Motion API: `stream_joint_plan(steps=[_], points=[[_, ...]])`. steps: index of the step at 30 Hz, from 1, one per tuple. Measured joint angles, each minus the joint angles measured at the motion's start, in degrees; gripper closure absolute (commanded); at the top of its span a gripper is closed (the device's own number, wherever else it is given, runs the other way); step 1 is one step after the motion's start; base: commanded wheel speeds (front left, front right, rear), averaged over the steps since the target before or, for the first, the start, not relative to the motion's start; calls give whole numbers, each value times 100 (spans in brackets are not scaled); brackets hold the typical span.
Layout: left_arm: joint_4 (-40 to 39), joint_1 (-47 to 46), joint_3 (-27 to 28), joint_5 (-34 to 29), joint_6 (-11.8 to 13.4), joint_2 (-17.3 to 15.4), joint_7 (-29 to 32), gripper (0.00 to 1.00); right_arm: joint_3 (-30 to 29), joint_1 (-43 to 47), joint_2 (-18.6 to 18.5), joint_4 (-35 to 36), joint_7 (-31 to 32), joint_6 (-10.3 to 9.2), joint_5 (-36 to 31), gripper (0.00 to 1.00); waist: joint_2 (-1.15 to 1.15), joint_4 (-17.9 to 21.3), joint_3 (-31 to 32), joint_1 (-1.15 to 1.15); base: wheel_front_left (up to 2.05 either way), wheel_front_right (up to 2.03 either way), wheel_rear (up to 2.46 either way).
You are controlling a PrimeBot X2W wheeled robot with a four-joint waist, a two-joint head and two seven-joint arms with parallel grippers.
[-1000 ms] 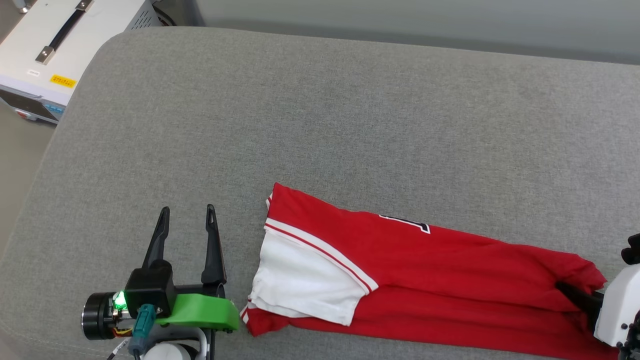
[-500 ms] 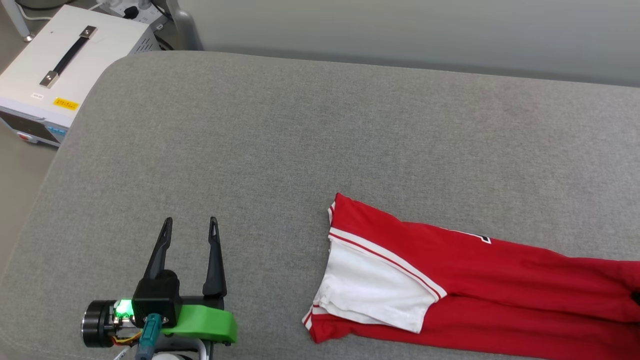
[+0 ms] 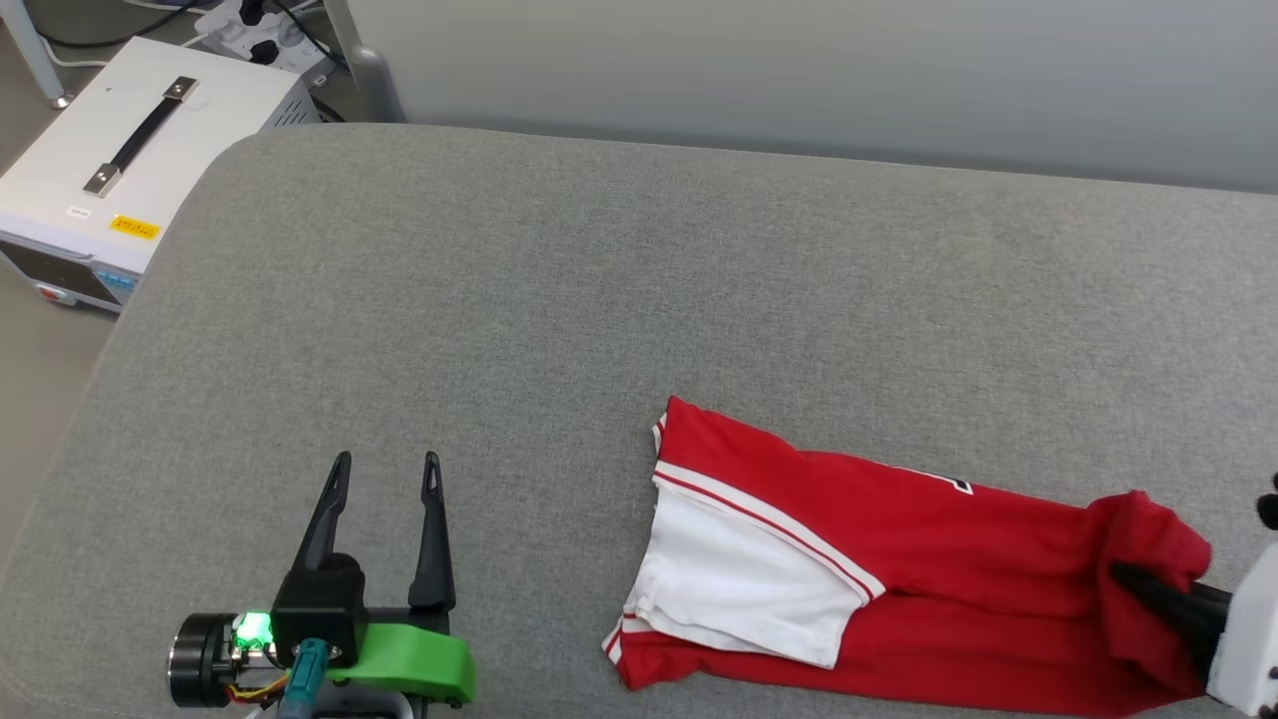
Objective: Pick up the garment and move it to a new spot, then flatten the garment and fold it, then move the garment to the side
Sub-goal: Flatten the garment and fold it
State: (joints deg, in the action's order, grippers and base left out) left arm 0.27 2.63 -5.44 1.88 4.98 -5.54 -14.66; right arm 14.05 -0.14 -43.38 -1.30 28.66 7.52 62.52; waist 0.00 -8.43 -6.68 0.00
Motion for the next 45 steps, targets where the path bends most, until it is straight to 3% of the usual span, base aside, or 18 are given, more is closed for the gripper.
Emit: stream_joint_plan(steps=[8,16,23,31,42,43,44,45], points=[[58,-41,-163,-45,-52,48,0,0,762,-632,650,633,532,0,-382,100,0,-148,-141,0,0,0,0],[73,-159,-232,-59,-55,87,-1,0,1657,-1520,1259,476,644,0,-823,100,0,-267,-337,0,0,0,0],[77,-231,-271,-60,-45,122,0,0,2482,-2430,1736,-75,526,0,-1244,100,0,-296,-489,0,0,0,0],[83,-395,-382,-59,-35,162,0,0,3189,-3205,2273,-1192,224,0,-1697,100,0,-364,-653,0,0,0,0],[137,-488,-489,-56,24,200,0,0,3791,-3550,2626,-2407,-460,1,-2015,100,0,-440,-789,0,0,0,0],[154,-488,-490,-56,30,202,0,0,3843,-3552,2614,-2415,-590,1,-2063,95,0,-432,-764,0,0,0,0],[168,-487,-488,-56,30,203,0,0,3877,-3548,2606,-2401,-695,1,-2080,71,0,-425,-733,0,0,0,0],[176,-485,-483,-56,30,203,0,0,3879,-3535,2598,-2371,-775,1,-2039,0,0,-418,-705,0,0,0,0]])
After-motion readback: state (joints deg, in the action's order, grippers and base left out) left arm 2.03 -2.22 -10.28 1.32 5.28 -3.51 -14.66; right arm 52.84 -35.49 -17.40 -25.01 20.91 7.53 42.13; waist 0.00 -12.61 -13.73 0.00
